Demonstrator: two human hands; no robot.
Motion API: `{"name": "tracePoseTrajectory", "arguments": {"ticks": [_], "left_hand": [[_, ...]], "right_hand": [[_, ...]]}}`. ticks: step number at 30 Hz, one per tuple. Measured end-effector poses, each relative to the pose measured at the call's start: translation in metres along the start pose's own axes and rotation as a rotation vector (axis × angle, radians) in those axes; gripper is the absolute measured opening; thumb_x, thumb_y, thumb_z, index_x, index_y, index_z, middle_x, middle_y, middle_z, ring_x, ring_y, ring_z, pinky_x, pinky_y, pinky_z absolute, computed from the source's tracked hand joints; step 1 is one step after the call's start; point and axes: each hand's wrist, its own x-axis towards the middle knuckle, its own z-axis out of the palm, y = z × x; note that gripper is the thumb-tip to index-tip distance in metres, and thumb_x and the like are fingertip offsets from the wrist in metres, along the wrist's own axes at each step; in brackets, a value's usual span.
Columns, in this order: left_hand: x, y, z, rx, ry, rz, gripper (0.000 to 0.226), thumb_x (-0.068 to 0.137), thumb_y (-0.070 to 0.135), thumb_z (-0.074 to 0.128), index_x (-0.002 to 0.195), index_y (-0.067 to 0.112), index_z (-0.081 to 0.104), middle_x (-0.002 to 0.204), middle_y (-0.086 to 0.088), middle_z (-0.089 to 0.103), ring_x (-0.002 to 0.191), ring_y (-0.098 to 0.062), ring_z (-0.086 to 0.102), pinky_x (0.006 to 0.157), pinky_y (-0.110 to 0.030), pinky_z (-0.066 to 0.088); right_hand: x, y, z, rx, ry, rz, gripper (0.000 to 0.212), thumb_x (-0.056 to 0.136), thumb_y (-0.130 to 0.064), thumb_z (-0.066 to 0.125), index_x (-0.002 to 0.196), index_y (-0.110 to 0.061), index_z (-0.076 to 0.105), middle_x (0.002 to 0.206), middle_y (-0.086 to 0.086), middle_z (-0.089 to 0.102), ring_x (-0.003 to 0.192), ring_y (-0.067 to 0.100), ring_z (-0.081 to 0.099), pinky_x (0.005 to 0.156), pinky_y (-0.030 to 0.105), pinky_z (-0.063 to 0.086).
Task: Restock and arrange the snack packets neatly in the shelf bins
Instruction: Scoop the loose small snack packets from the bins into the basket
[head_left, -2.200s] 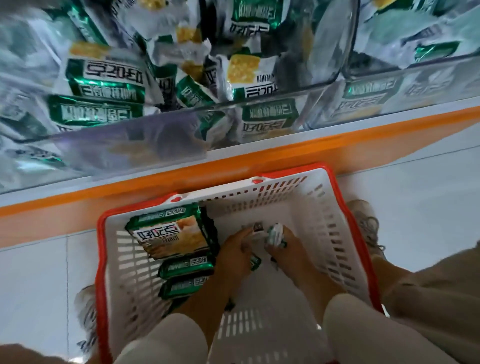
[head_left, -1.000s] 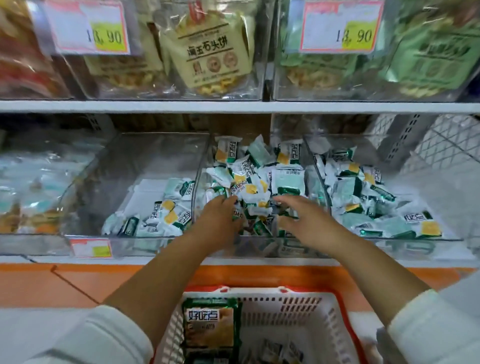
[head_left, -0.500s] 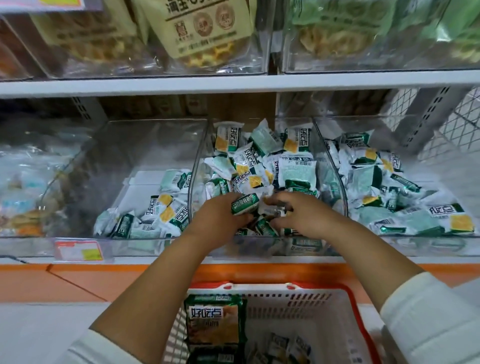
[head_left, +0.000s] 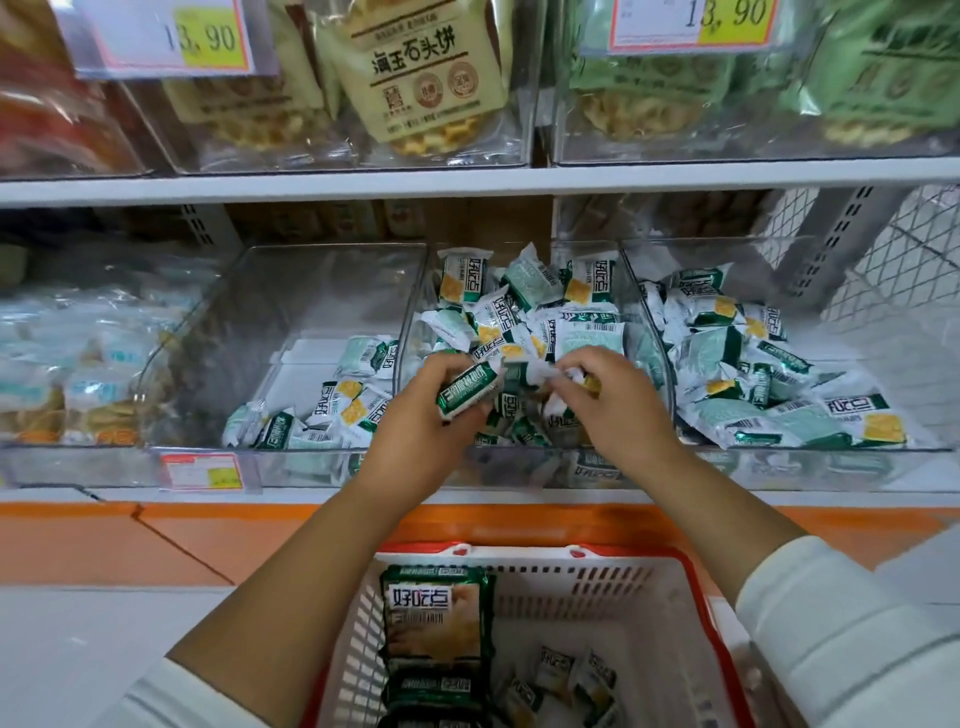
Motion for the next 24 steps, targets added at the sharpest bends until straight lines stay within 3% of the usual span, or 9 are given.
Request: {"name": "tracePoseTrajectory", "arguments": {"ticks": [3, 6, 8, 10, 12, 14, 17, 20, 24], "left_hand": [[-0.015, 0.012, -0.008, -0.023, 0.152, 0.112, 0.028, 0.09, 0.021, 0.069, 0.111, 0.032, 0.055, 0.097, 0.02, 0.06, 0.084, 0.012, 0.057, 0.065, -0.003, 0.04], [-0.043, 0.012, -0.002, 0.007, 0.228, 0.225, 0.032, 0.088, 0.018, 0.068, 0.112, 0.033, 0.052, 0.098, 0.02, 0.054, 0.086, 0.008, 0.054, 0.069, -0.004, 0.038], [-0.071, -0.004, 0.016, -0.02, 0.107, 0.185, 0.037, 0.089, 0.013, 0.065, 0.116, 0.034, 0.049, 0.101, 0.018, 0.053, 0.086, 0.005, 0.054, 0.068, -0.003, 0.04], [-0.1, -0.03, 0.043, -0.047, -0.07, 0.07, 0.038, 0.092, 0.013, 0.063, 0.122, 0.033, 0.049, 0.107, 0.012, 0.056, 0.091, -0.004, 0.059, 0.066, -0.009, 0.046], [-0.126, -0.062, 0.071, 0.007, -0.213, -0.101, 0.041, 0.095, 0.021, 0.061, 0.132, 0.029, 0.047, 0.118, 0.009, 0.058, 0.095, -0.01, 0.064, 0.064, -0.01, 0.046], [-0.147, -0.091, 0.099, 0.07, -0.334, -0.246, 0.045, 0.097, 0.03, 0.058, 0.14, 0.027, 0.043, 0.125, 0.007, 0.059, 0.084, -0.002, 0.063, 0.061, -0.015, 0.046], [-0.171, -0.121, 0.137, 0.03, -0.508, -0.478, 0.048, 0.099, 0.044, 0.053, 0.143, 0.028, 0.042, 0.111, 0.004, 0.064, 0.067, -0.004, 0.06, 0.056, -0.026, 0.05], [-0.186, -0.148, 0.171, 0.07, -0.672, -0.691, 0.049, 0.099, 0.043, 0.053, 0.144, 0.025, 0.042, 0.114, -0.009, 0.066, 0.078, -0.019, 0.062, 0.063, -0.027, 0.05], [-0.194, -0.178, 0.201, 0.136, -0.814, -0.76, 0.044, 0.102, 0.039, 0.05, 0.141, 0.02, 0.044, 0.098, -0.01, 0.063, 0.07, -0.018, 0.056, 0.055, -0.026, 0.041]], "right_hand": [[-0.016, -0.025, -0.017, 0.141, 0.264, -0.055, 0.012, 0.098, -0.034, 0.052, 0.104, -0.028, 0.06, 0.094, -0.018, 0.054, 0.089, 0.008, 0.054, 0.071, 0.027, 0.043], [-0.052, -0.049, -0.036, 0.324, 0.319, -0.028, 0.005, 0.1, -0.03, 0.05, 0.104, -0.029, 0.052, 0.075, -0.015, 0.047, 0.064, -0.003, 0.043, 0.059, 0.016, 0.033], [-0.089, -0.05, -0.031, 0.457, 0.292, 0.061, 0.005, 0.101, -0.026, 0.048, 0.105, -0.025, 0.051, 0.066, -0.008, 0.04, 0.052, 0.002, 0.037, 0.049, 0.014, 0.029], [-0.133, -0.036, -0.009, 0.502, 0.29, 0.201, 0.006, 0.101, -0.025, 0.047, 0.103, -0.021, 0.052, 0.066, -0.005, 0.043, 0.052, 0.003, 0.038, 0.049, 0.015, 0.031], [-0.178, -0.003, 0.027, 0.461, 0.267, 0.382, 0.008, 0.101, -0.026, 0.048, 0.099, -0.02, 0.053, 0.062, -0.008, 0.045, 0.051, 0.002, 0.041, 0.049, 0.015, 0.031], [-0.221, 0.041, 0.066, 0.349, 0.186, 0.565, 0.012, 0.1, -0.023, 0.05, 0.092, -0.014, 0.053, 0.059, -0.006, 0.041, 0.053, 0.006, 0.04, 0.052, 0.021, 0.03], [-0.268, 0.101, 0.115, 0.238, 0.01, 0.838, 0.021, 0.098, -0.02, 0.054, 0.079, -0.011, 0.049, 0.068, -0.002, 0.045, 0.069, 0.019, 0.047, 0.056, 0.03, 0.032], [-0.28, 0.13, 0.138, 0.198, -0.191, 1.017, 0.02, 0.098, -0.027, 0.055, 0.086, -0.011, 0.057, 0.086, 0.009, 0.06, 0.085, 0.028, 0.058, 0.067, 0.031, 0.042], [-0.287, 0.151, 0.165, 0.233, -0.3, 1.094, 0.028, 0.093, -0.027, 0.062, 0.069, -0.031, 0.049, 0.067, -0.004, 0.052, 0.077, 0.022, 0.056, 0.065, 0.03, 0.044]]}}
